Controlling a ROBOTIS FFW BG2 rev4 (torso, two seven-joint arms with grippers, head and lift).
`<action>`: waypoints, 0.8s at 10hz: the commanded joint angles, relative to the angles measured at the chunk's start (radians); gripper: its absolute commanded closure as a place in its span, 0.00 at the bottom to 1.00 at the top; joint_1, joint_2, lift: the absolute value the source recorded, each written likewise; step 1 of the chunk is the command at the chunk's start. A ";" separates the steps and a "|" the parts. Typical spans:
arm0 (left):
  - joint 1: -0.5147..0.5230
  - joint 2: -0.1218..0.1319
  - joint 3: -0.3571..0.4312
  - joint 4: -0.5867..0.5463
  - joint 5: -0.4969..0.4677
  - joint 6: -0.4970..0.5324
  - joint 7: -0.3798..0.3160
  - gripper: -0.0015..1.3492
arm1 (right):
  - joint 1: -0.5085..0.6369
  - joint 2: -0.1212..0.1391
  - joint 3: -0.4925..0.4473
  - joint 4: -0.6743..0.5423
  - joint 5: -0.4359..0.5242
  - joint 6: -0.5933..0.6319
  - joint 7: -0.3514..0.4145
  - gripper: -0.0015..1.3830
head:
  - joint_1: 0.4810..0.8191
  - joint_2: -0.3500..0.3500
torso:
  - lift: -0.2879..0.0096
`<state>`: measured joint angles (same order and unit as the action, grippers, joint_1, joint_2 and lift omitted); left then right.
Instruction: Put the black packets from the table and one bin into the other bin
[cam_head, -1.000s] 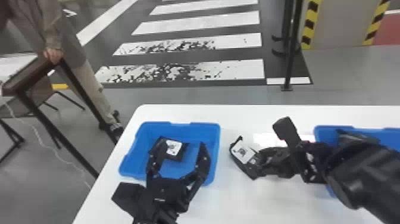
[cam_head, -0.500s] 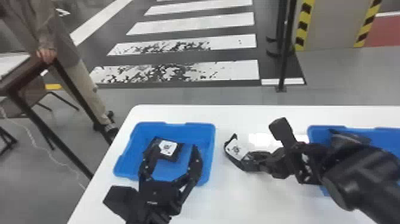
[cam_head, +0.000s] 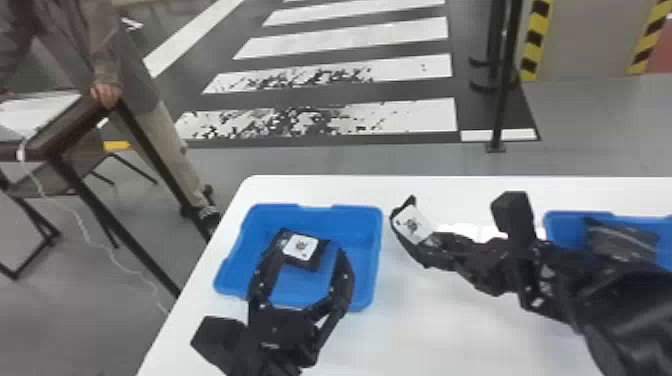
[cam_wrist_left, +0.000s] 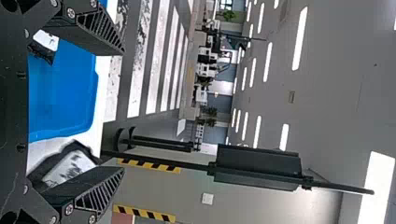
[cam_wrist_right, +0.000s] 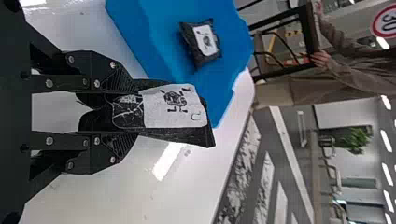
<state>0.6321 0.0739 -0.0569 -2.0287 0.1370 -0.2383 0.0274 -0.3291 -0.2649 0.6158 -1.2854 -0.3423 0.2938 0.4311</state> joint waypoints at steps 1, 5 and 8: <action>0.006 0.000 0.005 0.000 -0.001 -0.005 -0.001 0.12 | 0.130 0.000 -0.193 -0.198 0.091 0.023 -0.005 0.64 | 0.63 0.88 | 0.60; 0.018 -0.005 0.023 -0.002 -0.005 -0.007 -0.006 0.12 | 0.523 0.026 -0.668 -0.721 0.259 0.224 -0.009 0.64 | 0.63 0.63 | 0.60; 0.026 -0.006 0.031 -0.002 -0.007 -0.010 -0.011 0.12 | 0.756 0.044 -0.845 -0.915 0.322 0.349 -0.008 0.64 | 0.63 0.47 | 0.60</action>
<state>0.6558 0.0683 -0.0277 -2.0310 0.1308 -0.2473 0.0165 0.3936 -0.2259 -0.1948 -2.1783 -0.0394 0.6214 0.4234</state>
